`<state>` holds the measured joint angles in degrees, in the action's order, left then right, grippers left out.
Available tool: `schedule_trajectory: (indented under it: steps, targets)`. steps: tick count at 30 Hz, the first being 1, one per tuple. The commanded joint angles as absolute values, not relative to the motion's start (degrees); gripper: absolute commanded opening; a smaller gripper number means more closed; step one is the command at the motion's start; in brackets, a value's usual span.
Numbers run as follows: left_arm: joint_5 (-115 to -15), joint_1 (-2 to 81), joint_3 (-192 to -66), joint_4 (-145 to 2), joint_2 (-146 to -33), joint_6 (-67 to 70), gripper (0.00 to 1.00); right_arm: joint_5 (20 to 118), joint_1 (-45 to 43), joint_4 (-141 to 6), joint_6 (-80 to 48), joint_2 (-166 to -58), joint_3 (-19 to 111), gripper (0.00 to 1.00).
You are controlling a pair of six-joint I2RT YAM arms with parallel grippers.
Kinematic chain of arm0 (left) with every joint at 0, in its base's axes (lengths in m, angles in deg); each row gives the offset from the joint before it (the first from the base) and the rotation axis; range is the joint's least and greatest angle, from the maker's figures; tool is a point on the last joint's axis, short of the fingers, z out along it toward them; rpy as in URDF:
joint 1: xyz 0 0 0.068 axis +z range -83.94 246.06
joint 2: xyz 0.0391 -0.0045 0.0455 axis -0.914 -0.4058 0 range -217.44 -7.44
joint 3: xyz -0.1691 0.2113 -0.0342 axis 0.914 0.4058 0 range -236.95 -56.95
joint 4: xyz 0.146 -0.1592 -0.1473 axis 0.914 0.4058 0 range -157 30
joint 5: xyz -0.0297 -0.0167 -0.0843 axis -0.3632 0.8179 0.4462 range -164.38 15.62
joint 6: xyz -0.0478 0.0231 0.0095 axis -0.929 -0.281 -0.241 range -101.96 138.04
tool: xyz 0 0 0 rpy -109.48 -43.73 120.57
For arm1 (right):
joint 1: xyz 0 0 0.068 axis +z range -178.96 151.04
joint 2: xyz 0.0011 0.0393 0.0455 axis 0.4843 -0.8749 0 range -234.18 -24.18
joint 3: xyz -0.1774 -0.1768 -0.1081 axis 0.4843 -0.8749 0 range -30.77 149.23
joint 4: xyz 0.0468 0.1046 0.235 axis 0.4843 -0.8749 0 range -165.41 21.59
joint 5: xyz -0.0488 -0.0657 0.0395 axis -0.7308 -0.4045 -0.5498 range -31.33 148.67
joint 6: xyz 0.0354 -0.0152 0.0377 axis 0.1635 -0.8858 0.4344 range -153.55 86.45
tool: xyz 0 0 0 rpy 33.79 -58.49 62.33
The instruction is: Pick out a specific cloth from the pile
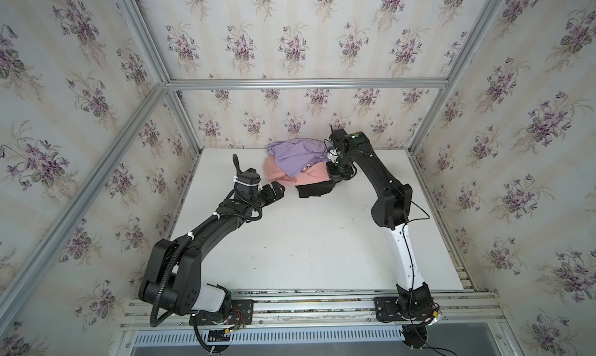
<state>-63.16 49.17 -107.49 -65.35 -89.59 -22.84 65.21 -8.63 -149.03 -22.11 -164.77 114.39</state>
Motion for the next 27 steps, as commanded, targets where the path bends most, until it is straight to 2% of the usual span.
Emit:
schedule_trajectory:
  steps: [1, 5, 7, 14, 22, 27]
  targets:
    - [-63.7, 49.0, -107.4, -66.9, -89.0, -23.3, 1.00, 63.6, -8.6, -149.1, -23.7, -162.3, 110.7, 0.12]
    - [-64.0, 48.8, -107.1, -66.9, -88.9, -23.4, 1.00, 69.8, -8.6, -140.4, -22.5, -156.6, 100.9, 0.22]
    - [-63.9, 48.7, -107.1, -66.9, -88.9, -23.5, 1.00, 72.4, -8.7, -136.5, -21.2, -154.2, 97.5, 0.31]
    - [-64.4, 48.5, -106.5, -66.9, -87.7, -23.4, 1.00, 74.9, -8.8, -123.3, -17.7, -147.1, 83.7, 0.54]
    - [-64.5, 48.5, -106.0, -66.9, -87.0, -23.2, 1.00, 70.9, -10.2, -115.9, -16.0, -142.2, 71.5, 0.54]
    - [-64.3, 48.5, -106.2, -66.9, -87.5, -23.5, 1.00, 71.9, -10.6, -110.9, -14.7, -141.3, 66.7, 0.52]
